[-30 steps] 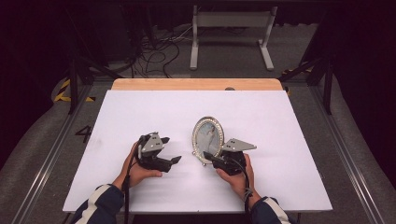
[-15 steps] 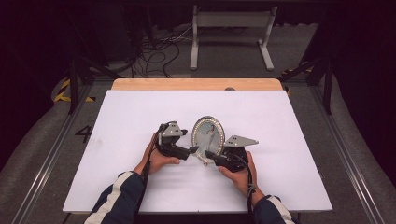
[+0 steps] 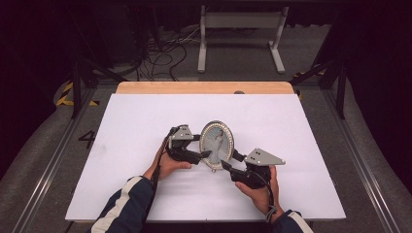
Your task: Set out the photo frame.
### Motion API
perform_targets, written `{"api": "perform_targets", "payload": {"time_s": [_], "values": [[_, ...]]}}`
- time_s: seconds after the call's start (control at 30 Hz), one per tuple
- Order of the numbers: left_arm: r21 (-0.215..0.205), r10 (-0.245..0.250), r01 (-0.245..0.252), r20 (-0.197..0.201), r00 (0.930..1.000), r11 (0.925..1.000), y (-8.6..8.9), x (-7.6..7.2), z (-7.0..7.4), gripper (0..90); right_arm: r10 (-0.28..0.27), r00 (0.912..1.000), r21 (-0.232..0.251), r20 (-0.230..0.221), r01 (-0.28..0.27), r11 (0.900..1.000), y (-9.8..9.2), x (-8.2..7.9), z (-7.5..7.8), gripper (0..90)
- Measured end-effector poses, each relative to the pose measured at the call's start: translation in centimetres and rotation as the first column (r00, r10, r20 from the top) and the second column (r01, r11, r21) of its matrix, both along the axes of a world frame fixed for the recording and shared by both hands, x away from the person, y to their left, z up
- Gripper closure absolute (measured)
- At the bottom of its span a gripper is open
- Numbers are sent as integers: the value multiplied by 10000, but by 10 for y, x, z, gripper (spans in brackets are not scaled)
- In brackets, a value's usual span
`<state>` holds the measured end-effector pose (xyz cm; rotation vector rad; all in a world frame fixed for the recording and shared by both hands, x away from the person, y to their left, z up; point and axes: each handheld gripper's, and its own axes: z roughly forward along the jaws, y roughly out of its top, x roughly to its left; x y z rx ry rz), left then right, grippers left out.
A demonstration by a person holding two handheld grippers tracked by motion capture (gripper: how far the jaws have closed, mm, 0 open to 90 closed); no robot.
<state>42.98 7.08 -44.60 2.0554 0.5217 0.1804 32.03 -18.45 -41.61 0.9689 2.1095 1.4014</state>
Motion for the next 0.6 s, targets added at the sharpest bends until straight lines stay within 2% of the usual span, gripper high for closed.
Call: {"api": "perform_targets", "payload": {"time_s": [0.1,0.17,0.3,0.47,0.6], "values": [[-254,-77,85,283,9996,9996,-2,-4,5,273,-163,9997,108,158,161,9998,-2,-3,4,583],[-118,-96,101,409,9991,9999,-5,-7,7,266,-259,9991,211,329,252,9995,-5,-3,6,642],[-188,-9,14,266,9996,9998,-4,-6,5,291,-392,9988,348,289,382,9987,-7,0,8,759],[-113,32,-31,152,9999,9999,-1,-5,6,361,-334,9990,309,292,325,9990,-8,1,9,800],[-245,46,-47,-32,10000,9997,4,-5,7,435,-427,9988,292,228,420,9987,-9,2,9,799]]}}
